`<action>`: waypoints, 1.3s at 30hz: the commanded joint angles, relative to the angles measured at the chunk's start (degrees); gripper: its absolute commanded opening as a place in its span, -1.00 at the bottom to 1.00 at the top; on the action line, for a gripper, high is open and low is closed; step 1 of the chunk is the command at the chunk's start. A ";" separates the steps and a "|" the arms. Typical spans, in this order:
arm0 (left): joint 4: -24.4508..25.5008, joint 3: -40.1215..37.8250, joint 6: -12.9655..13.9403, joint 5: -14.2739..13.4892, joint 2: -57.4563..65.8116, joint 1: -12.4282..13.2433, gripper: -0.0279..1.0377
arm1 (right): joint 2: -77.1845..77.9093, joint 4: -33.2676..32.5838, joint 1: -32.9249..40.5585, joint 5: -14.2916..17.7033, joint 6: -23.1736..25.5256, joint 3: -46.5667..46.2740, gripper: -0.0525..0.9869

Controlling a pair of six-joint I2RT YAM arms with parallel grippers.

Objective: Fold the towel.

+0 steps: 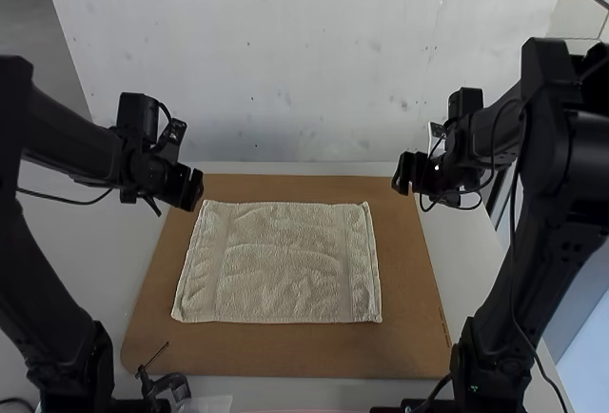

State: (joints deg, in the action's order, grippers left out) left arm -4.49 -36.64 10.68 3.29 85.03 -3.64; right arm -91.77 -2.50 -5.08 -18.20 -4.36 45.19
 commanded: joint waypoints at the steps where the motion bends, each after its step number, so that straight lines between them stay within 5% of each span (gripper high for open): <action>1: -0.34 -2.64 0.66 1.02 1.80 -0.32 0.81 | -1.93 0.13 1.48 0.00 -1.00 2.54 0.94; 18: -0.34 -5.19 0.05 -0.13 6.46 1.79 0.82 | -9.84 0.04 9.83 1.06 1.11 7.72 0.89; 25: -0.25 -5.19 0.05 -0.21 5.76 3.02 0.82 | -18.18 -1.80 12.11 4.48 2.60 12.91 0.75; 39: 0.71 -5.19 0.05 -0.21 3.91 2.50 0.82 | -22.49 -3.74 13.61 4.84 3.13 17.04 0.55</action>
State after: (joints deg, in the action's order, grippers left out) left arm -3.66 -39.64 10.68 3.01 90.15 -1.02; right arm -113.89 -6.28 7.66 -14.04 -1.96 60.47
